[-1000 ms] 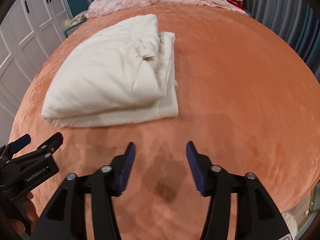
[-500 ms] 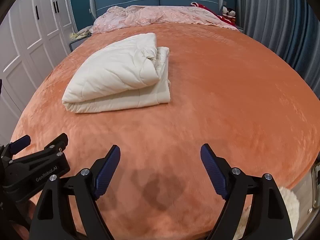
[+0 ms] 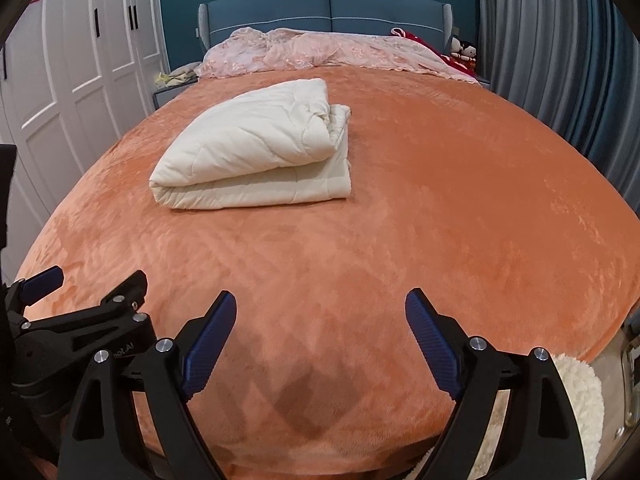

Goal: Fold large clothes

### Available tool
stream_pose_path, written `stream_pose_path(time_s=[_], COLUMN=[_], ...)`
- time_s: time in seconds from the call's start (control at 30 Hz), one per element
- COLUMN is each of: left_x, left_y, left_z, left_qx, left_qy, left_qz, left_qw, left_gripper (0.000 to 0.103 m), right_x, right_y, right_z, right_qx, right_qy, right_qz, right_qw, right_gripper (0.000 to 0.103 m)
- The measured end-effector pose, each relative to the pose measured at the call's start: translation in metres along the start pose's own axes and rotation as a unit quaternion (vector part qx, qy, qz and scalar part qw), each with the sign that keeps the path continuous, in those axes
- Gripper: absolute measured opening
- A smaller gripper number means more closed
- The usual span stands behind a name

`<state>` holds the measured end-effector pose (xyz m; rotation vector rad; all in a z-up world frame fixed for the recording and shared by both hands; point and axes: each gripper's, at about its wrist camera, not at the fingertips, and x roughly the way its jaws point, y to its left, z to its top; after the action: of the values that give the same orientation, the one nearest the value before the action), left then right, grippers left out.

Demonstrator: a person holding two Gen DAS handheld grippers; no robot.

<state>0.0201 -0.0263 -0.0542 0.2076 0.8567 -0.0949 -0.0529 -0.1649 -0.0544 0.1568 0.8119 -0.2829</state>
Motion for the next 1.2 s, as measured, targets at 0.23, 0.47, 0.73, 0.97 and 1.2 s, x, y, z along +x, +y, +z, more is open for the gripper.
stream_pose_path(time_s=[0.23, 0.47, 0.73, 0.97, 1.2], left_x=[-0.002, -0.004, -0.006, -0.006, -0.006], left_y=[0.004, 0.006, 0.007, 0.007, 0.008], left_z=[-0.007, -0.012, -0.014, -0.015, -0.016], left_qx=[0.003, 0.002, -0.001, 0.0, -0.001], left_qy=[-0.004, -0.01, -0.011, -0.011, -0.009], left_qz=[0.016, 0.022, 0.024, 0.024, 0.022], left_qw=[0.9999, 0.9997, 0.9996, 0.9997, 0.9997], left_gripper=[0.097, 0.097, 0.096, 0.096, 0.096], right_x=[-0.004, -0.005, -0.004, -0.004, -0.005], right_y=[0.008, 0.011, 0.011, 0.01, 0.01], right_z=[-0.009, -0.013, -0.013, -0.013, -0.016], right_qx=[-0.008, -0.013, -0.013, -0.013, -0.012], right_qy=[0.001, 0.0, 0.001, 0.0, -0.001], right_qz=[-0.004, -0.006, -0.006, -0.006, -0.007], right_qw=[1.0, 1.0, 1.0, 1.0, 1.0], right_gripper=[0.084, 0.084, 0.084, 0.085, 0.085])
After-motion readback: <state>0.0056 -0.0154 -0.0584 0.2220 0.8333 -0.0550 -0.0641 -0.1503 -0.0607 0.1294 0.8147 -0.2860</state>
